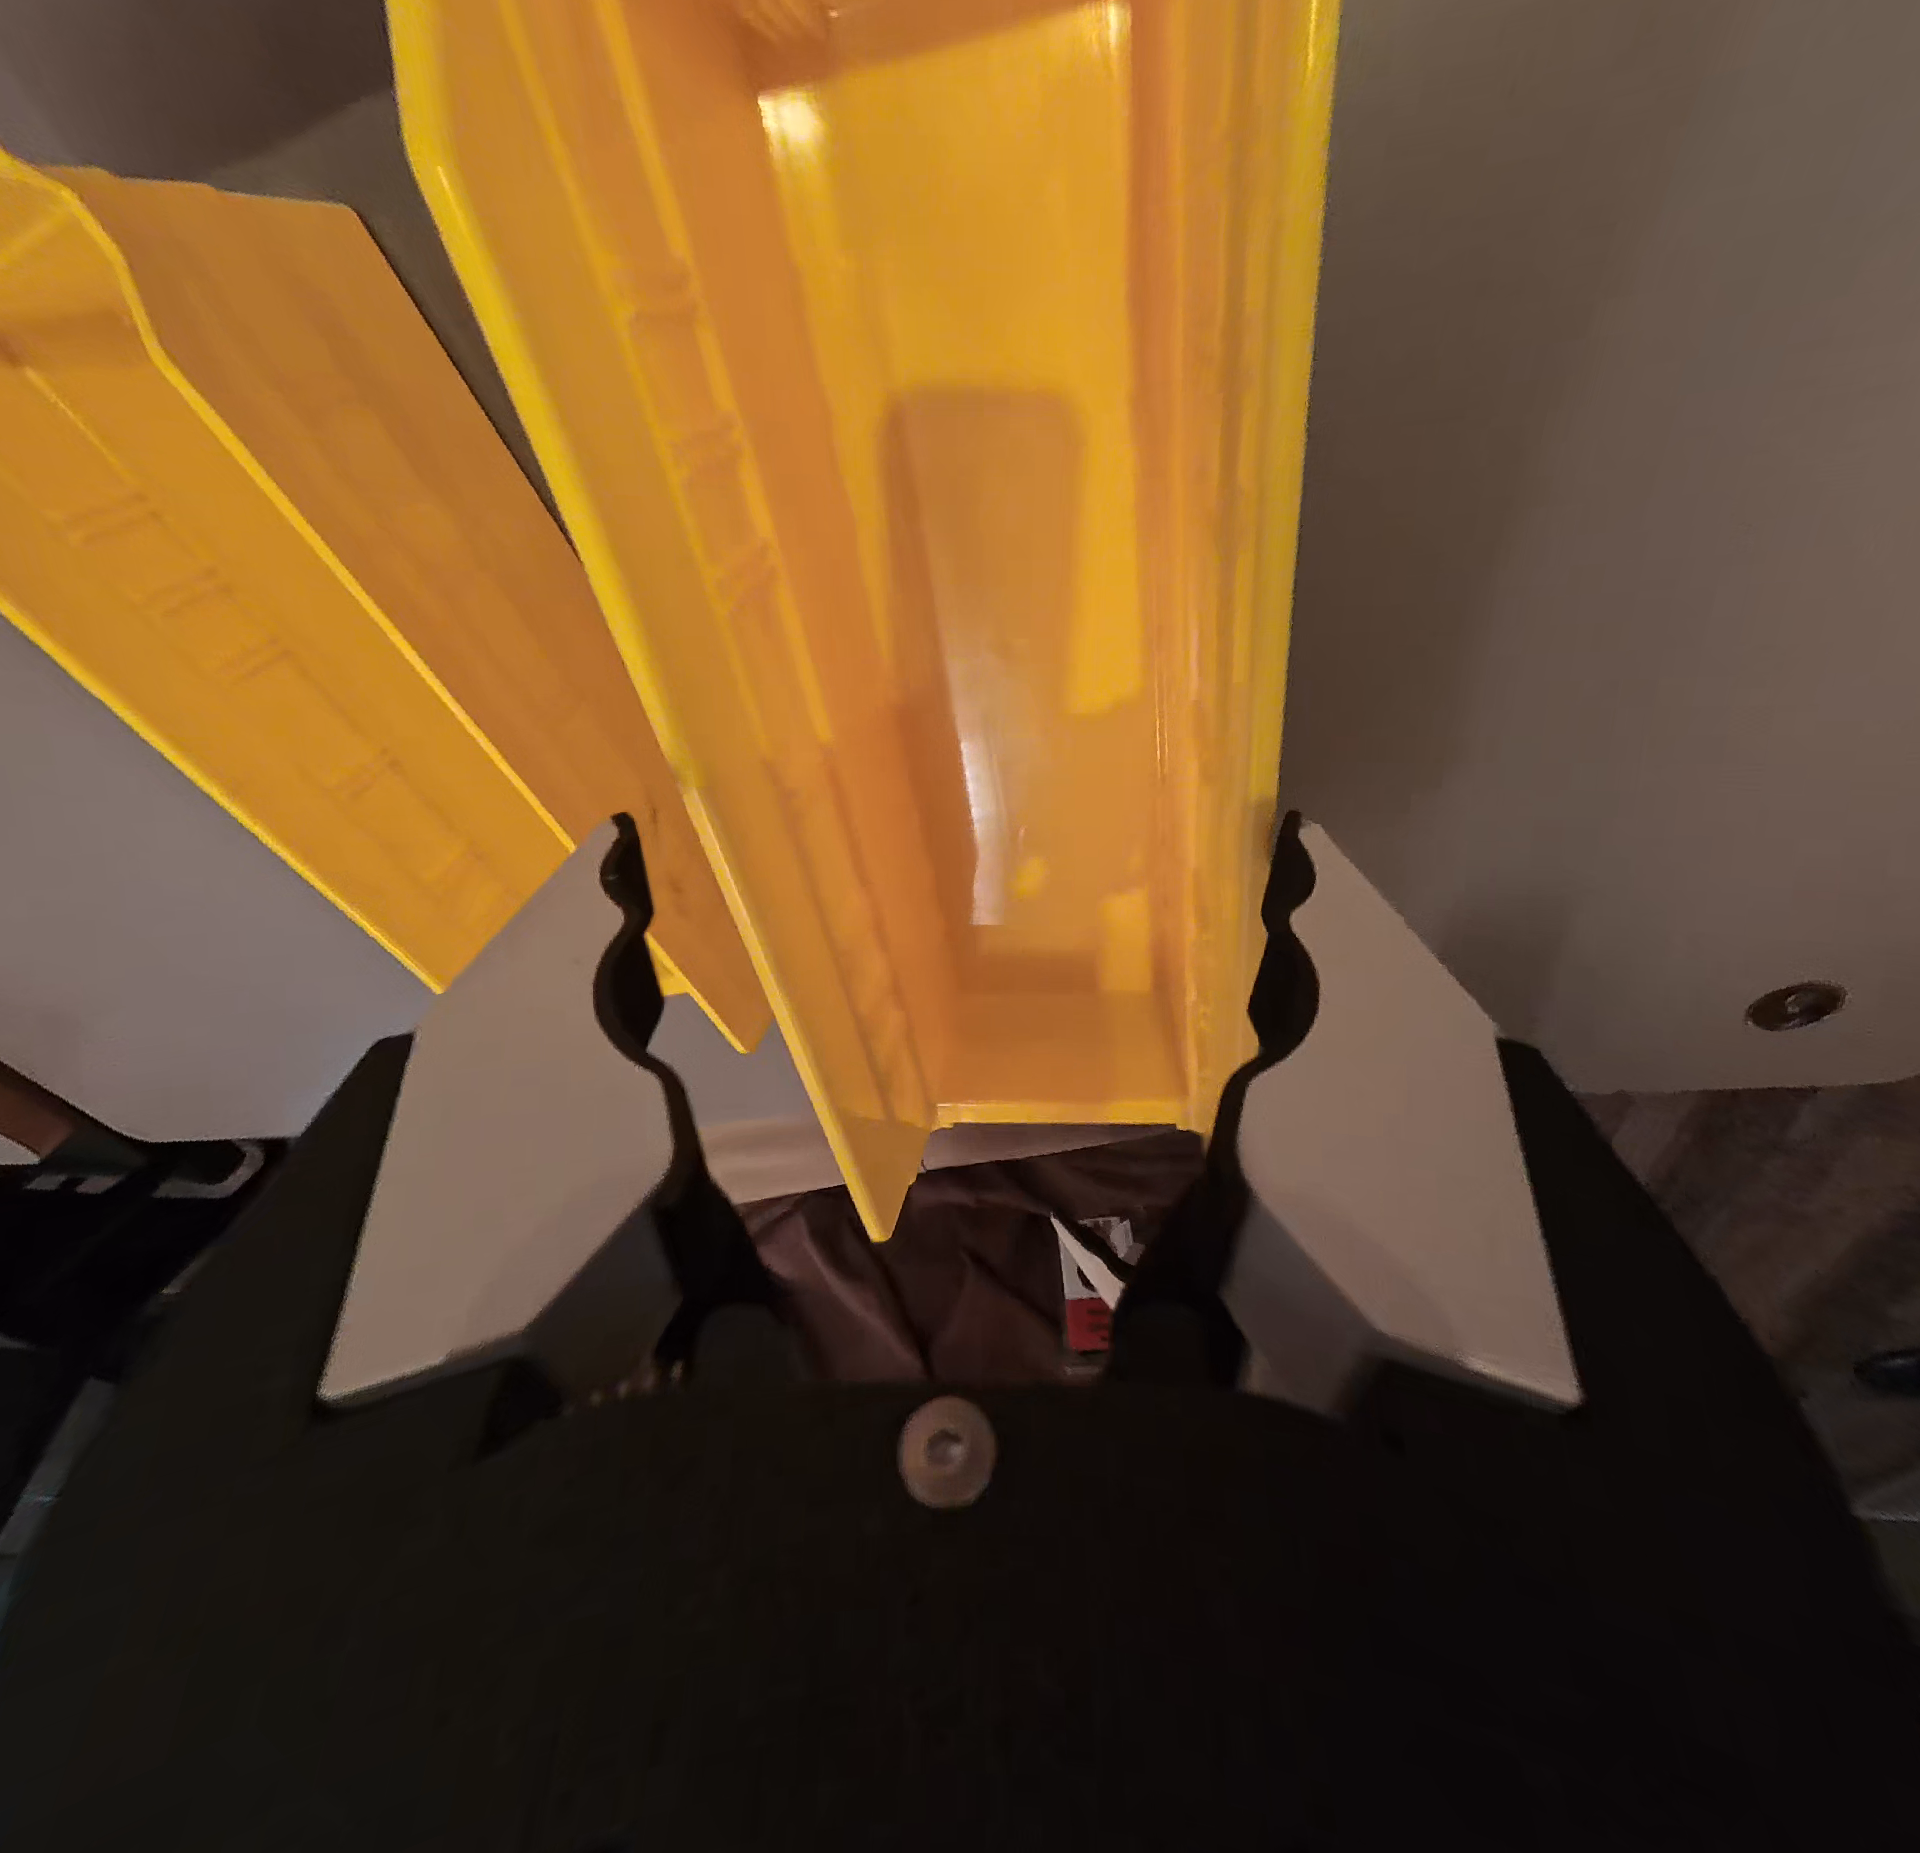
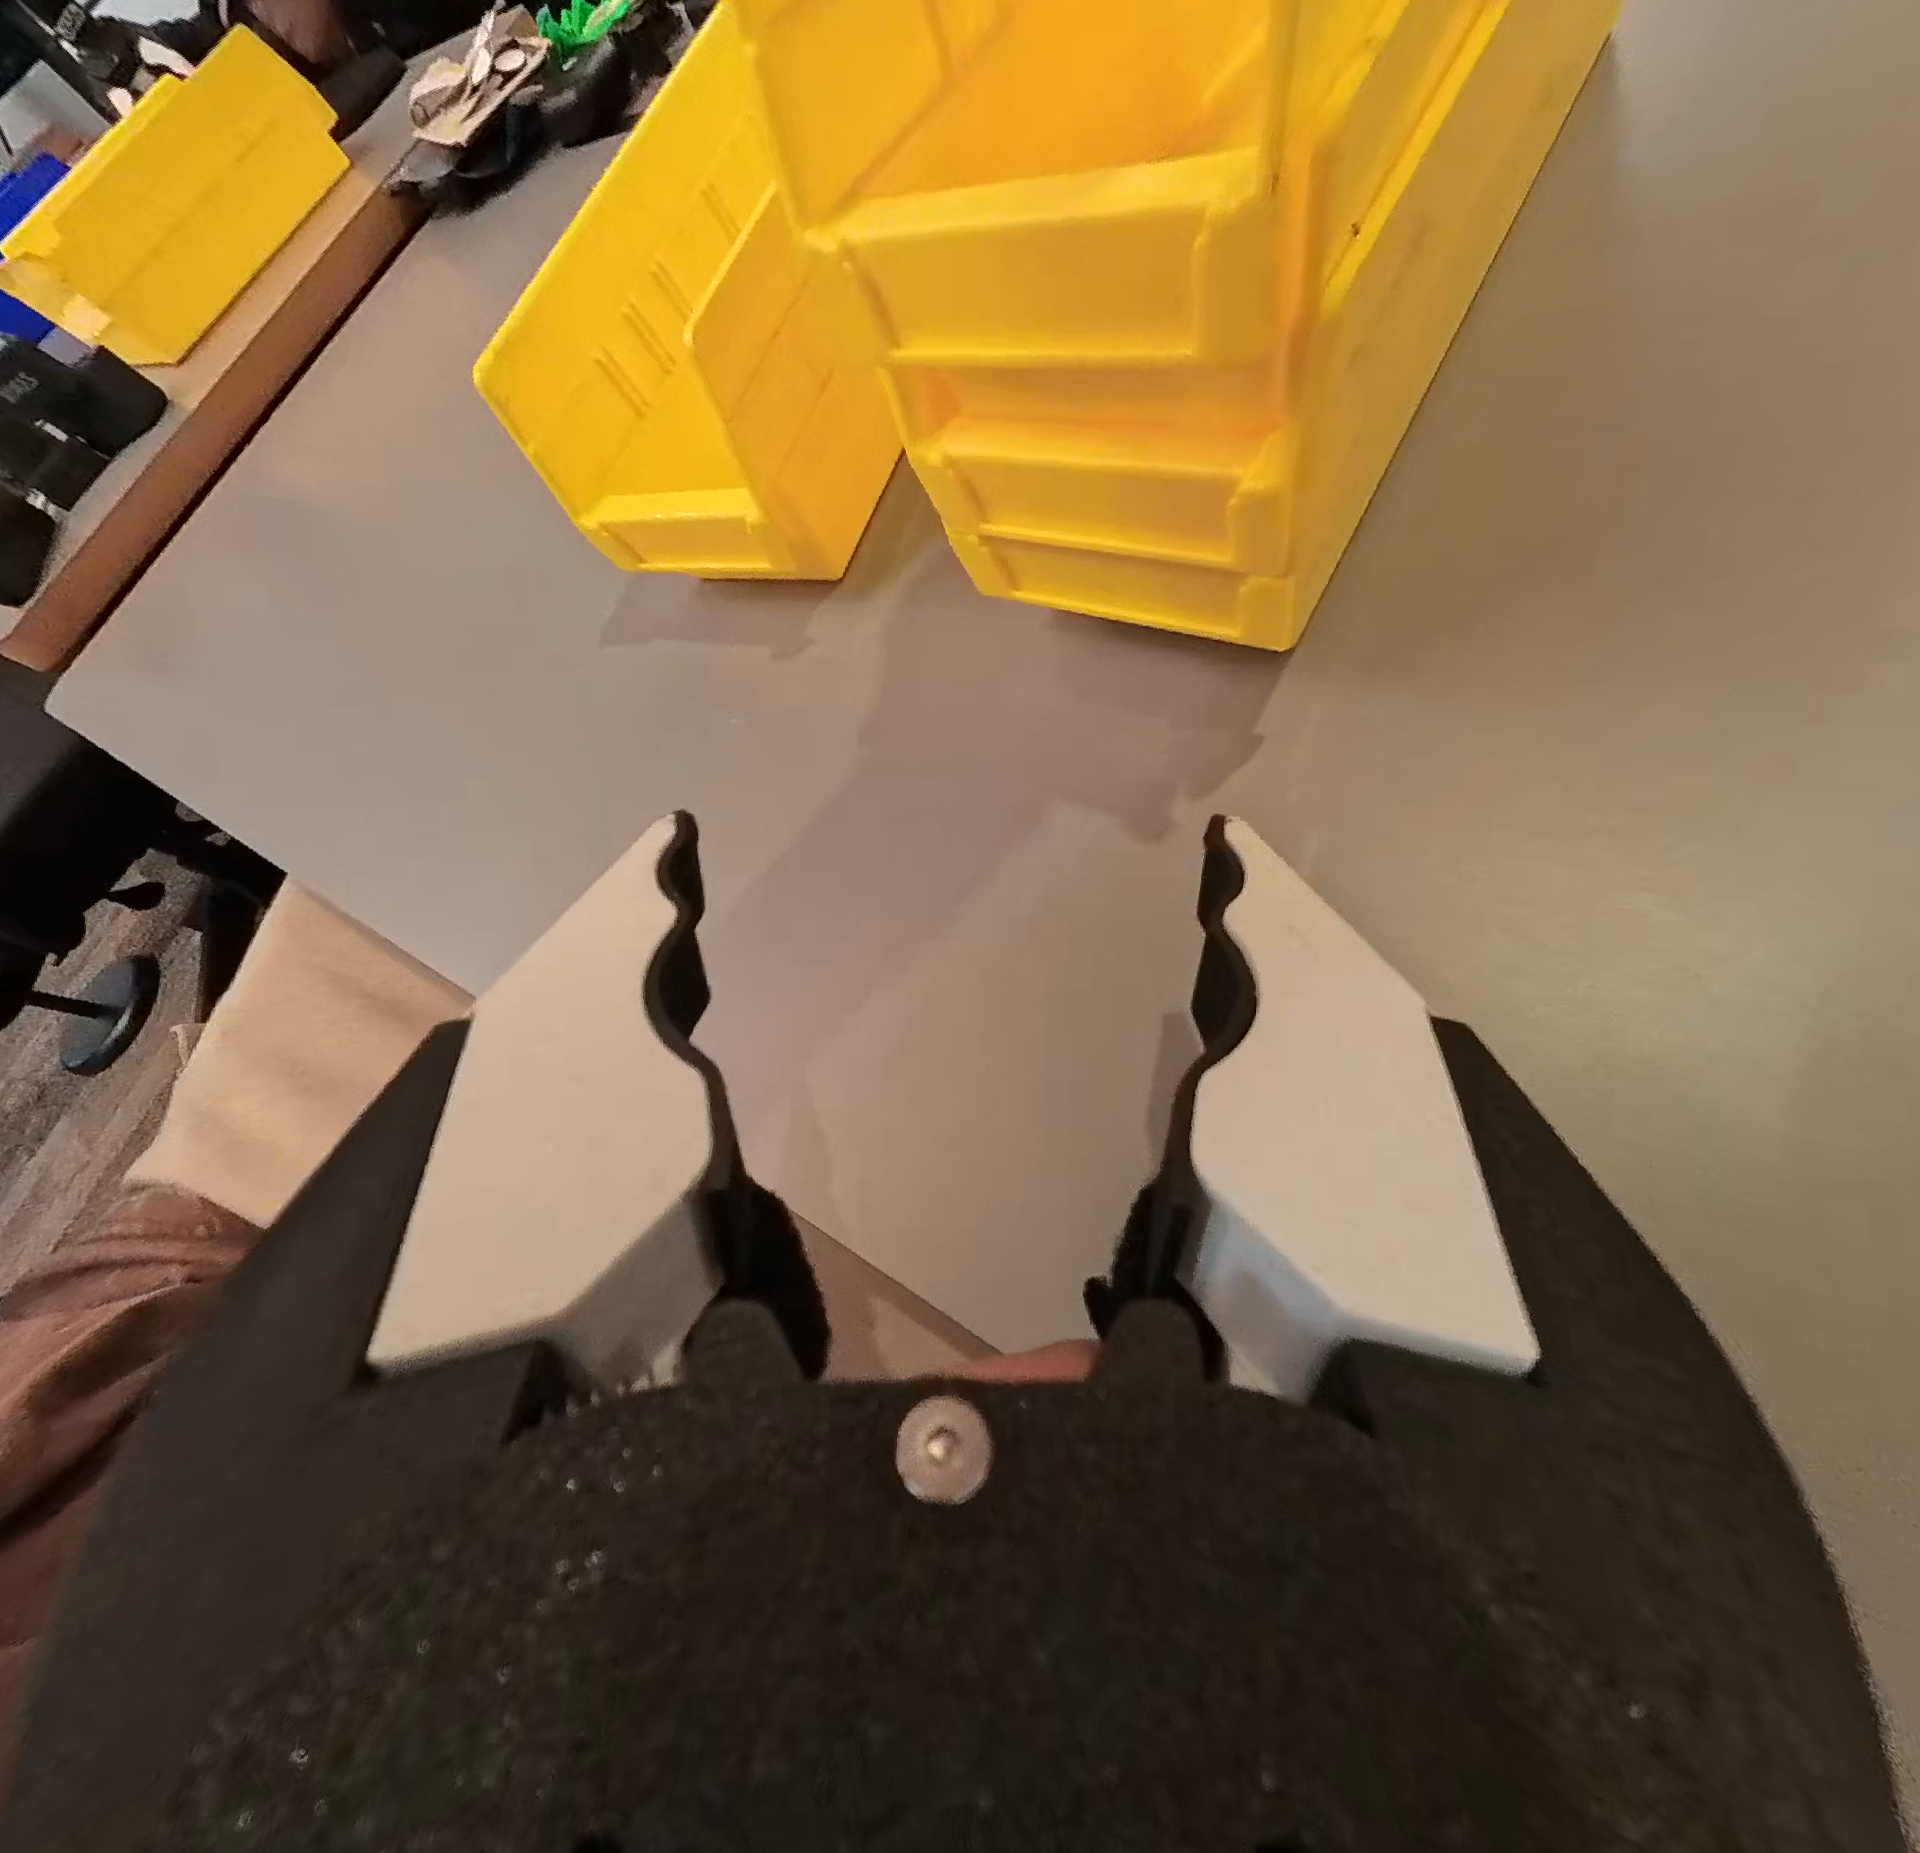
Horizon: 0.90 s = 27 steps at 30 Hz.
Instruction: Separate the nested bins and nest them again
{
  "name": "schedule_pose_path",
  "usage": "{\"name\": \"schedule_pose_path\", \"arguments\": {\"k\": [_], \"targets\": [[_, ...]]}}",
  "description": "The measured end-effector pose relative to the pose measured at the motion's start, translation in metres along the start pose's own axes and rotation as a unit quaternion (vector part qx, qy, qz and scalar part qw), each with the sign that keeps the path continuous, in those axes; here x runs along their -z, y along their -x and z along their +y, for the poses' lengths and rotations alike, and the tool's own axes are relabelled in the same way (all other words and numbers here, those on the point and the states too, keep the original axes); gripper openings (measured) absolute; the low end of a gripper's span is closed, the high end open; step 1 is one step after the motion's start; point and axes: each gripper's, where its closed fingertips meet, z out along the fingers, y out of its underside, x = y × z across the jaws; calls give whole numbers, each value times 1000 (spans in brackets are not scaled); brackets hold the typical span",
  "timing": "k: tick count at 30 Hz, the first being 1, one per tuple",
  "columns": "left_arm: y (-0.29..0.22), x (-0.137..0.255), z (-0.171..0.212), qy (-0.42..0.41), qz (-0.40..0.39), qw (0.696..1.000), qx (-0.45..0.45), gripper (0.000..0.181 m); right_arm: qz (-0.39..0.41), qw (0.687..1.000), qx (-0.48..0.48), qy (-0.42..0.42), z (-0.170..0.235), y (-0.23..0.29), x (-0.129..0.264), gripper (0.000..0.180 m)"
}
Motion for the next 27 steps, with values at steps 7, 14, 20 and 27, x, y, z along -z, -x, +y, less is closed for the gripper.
{"name": "schedule_pose_path", "arguments": {"k": [7,14,20,27], "targets": [[13,26,13,-87,35,990,-102,100,60,996,39,-56,-19,-3,4,91],[28,22,100,-307,217,911,-170,90,153,980,45,-123,-45,-31,18,74],[12,-36,129,-392,363,840,-94,63,168,973,12,-160,-92,-54,-1,53],[-1,-39,112,-482,340,804,-71,44,242,956,91,-140,-138,-66,-30,36]]}}
